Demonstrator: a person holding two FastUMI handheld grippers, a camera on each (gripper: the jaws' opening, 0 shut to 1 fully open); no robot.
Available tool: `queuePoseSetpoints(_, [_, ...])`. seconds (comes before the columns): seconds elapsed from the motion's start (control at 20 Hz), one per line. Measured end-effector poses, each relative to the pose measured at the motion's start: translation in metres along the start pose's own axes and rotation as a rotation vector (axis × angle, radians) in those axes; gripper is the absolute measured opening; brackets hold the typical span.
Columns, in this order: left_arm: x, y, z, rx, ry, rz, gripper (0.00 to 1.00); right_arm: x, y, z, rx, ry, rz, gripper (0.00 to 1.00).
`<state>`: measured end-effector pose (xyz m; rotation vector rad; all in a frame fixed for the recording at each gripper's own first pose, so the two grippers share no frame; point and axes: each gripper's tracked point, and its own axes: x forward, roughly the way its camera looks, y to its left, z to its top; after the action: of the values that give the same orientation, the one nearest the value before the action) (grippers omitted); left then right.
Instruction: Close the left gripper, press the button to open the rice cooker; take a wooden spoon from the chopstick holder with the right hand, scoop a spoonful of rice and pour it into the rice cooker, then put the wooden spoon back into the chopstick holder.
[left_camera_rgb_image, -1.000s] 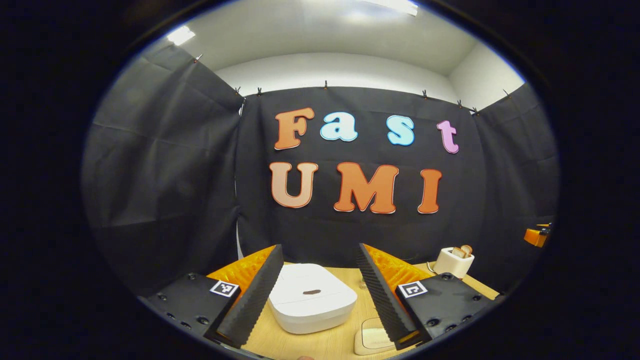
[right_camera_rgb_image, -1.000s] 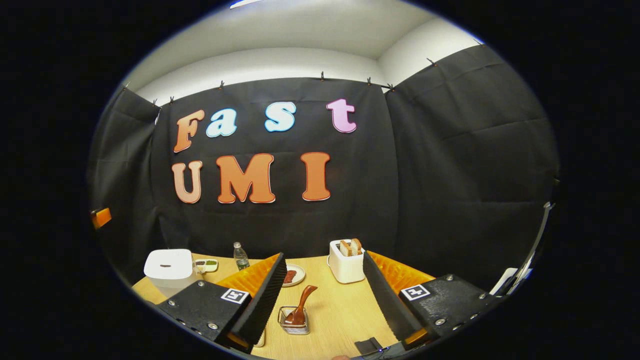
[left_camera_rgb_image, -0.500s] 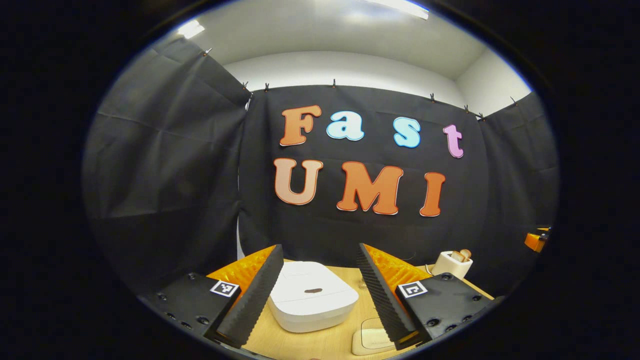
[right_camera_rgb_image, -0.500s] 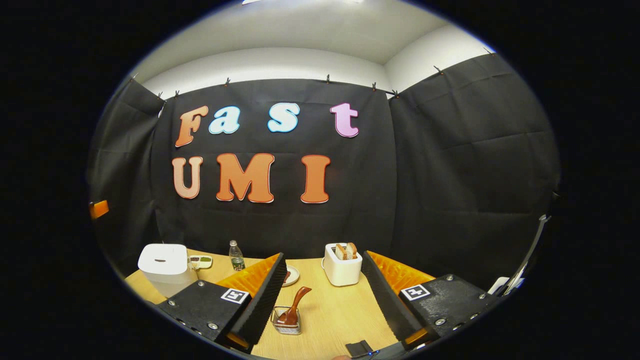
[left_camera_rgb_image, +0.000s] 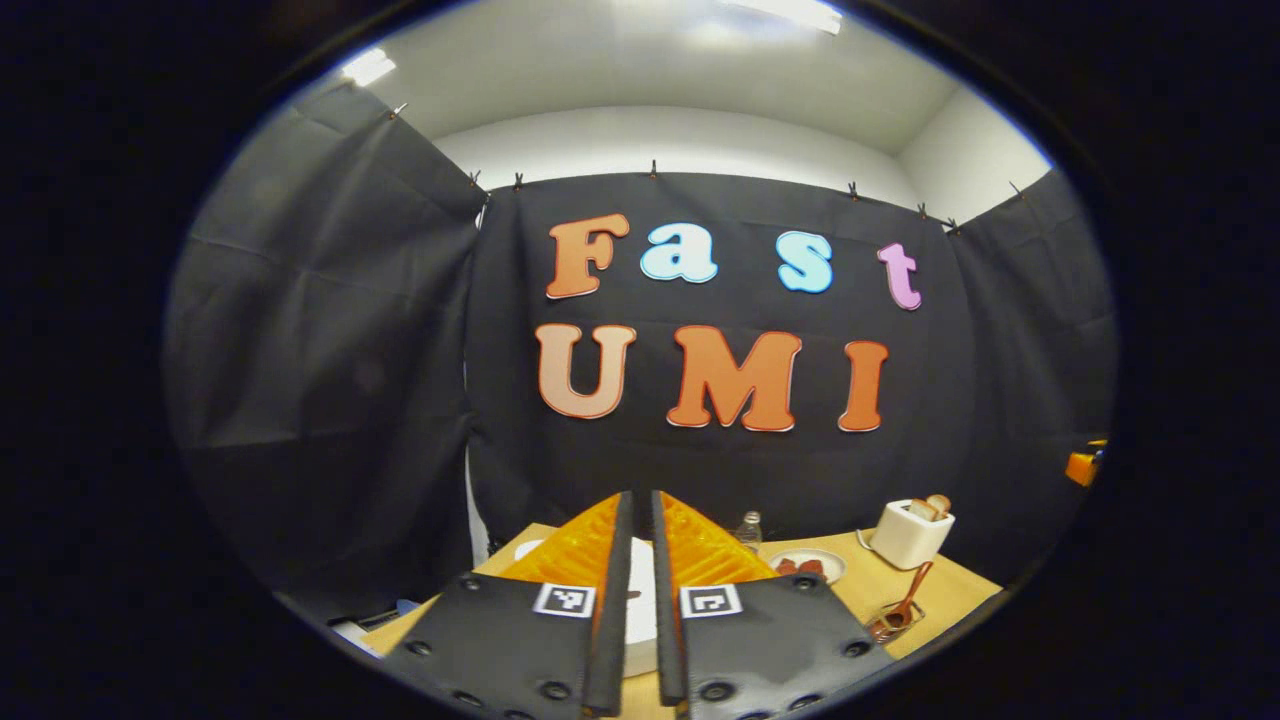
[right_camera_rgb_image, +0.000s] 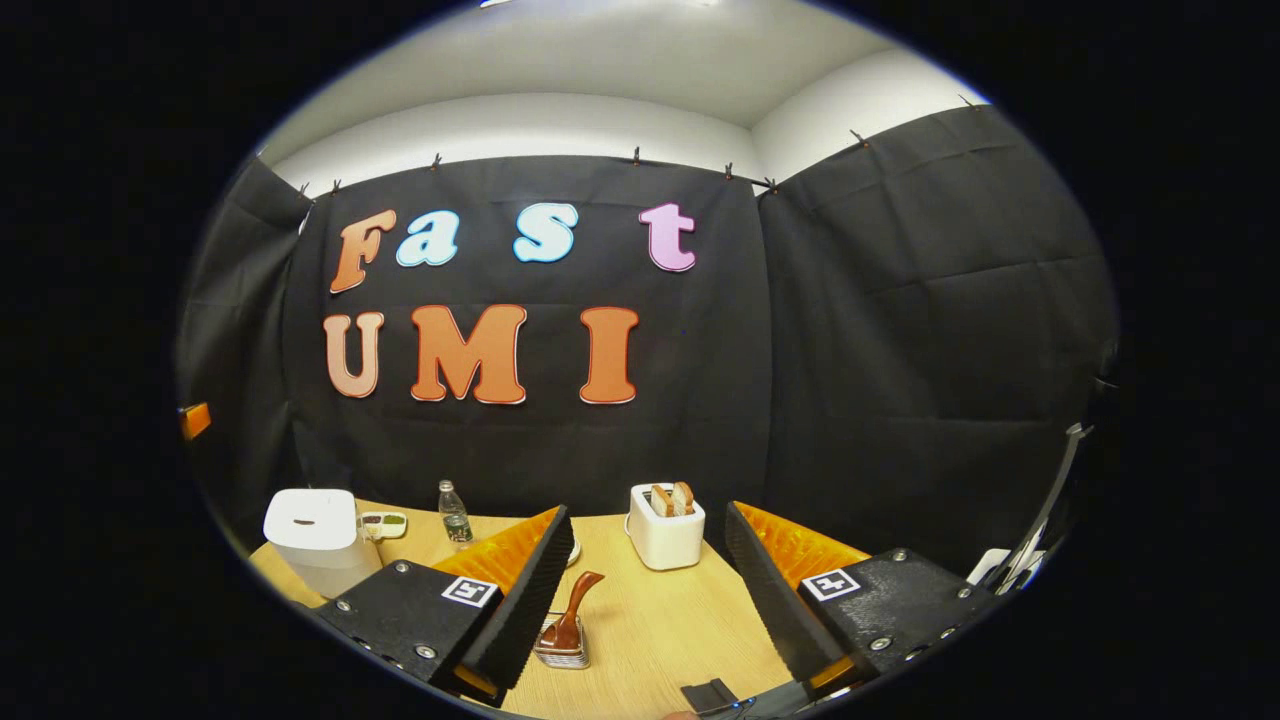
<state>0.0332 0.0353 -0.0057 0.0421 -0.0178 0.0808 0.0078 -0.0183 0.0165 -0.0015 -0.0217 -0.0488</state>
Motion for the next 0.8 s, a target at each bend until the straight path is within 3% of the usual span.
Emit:
queuePoseSetpoints(0.05, [0.005,-0.007,-0.011,-0.015,0.033,-0.033,0.05,0.000,0.002,0.000,0.008,0.002,0.004,0.95])
queuePoseSetpoints(0.35, [0.056,-0.002,-0.060,-0.103,0.123,-0.069,0.05,0.000,0.001,-0.009,-0.014,0.021,-0.001,0.95])
queuePoseSetpoints(0.8, [0.123,-0.011,-0.146,-0.056,0.230,-0.138,0.05,0.010,0.006,-0.040,-0.032,0.041,-0.025,0.95])
